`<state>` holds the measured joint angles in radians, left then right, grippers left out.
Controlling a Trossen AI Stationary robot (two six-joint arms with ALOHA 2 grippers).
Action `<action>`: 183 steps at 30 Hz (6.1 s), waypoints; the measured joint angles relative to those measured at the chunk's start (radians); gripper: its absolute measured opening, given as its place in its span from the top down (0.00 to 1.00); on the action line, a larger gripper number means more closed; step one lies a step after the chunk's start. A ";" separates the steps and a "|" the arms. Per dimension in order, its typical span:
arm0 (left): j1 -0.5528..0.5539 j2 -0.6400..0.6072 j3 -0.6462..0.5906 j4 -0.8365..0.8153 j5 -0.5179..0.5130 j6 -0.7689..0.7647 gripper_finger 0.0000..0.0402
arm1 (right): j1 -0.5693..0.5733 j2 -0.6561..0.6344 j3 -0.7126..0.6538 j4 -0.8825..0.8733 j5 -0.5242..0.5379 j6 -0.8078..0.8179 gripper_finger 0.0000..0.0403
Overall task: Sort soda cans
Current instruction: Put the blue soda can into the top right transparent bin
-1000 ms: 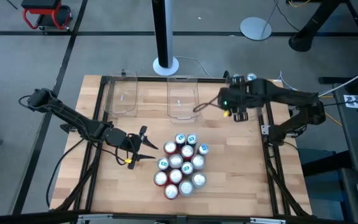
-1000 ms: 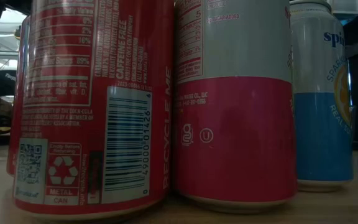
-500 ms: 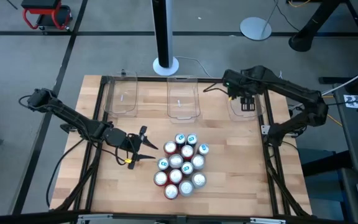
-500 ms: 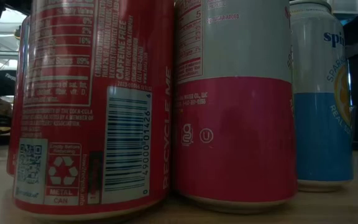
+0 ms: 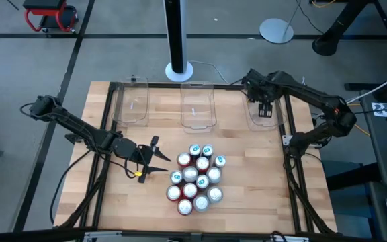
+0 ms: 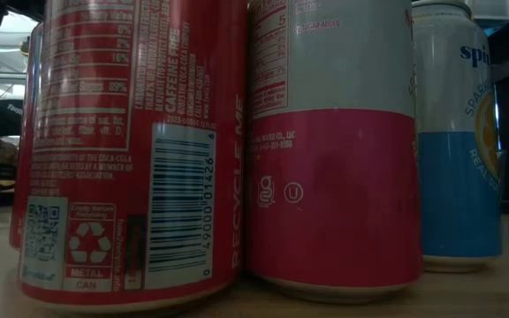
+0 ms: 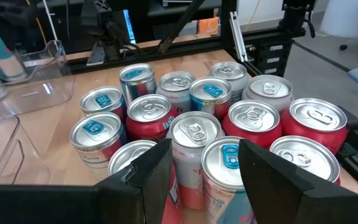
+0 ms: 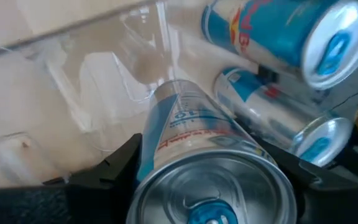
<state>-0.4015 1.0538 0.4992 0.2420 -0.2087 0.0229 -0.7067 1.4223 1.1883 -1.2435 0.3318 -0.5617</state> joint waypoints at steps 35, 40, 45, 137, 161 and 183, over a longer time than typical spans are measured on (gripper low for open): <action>0.000 0.000 0.000 0.001 0.000 0.010 0.56 | -0.186 0.003 -0.203 0.317 0.031 -0.121 0.26; 0.000 0.000 0.000 0.001 0.000 0.010 0.56 | -0.185 0.003 -0.177 0.272 0.024 -0.124 0.26; 0.000 0.000 0.000 0.001 0.000 0.010 0.56 | -0.185 0.002 -0.122 0.231 0.025 -0.124 0.26; 0.000 0.000 0.000 0.000 -0.001 0.000 0.56 | 1.040 0.073 0.105 0.534 -0.164 0.104 0.01; 0.000 0.000 0.000 0.002 -0.001 0.002 0.56 | 1.040 0.167 0.105 0.370 -0.177 0.164 0.01; 0.000 0.000 0.000 0.004 -0.001 0.002 0.56 | 1.000 0.285 0.104 0.410 -0.238 0.096 0.01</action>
<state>-0.4012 1.0534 0.4992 0.2459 -0.2096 0.0254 0.2932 1.7071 1.2926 -0.8336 0.0937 -0.4662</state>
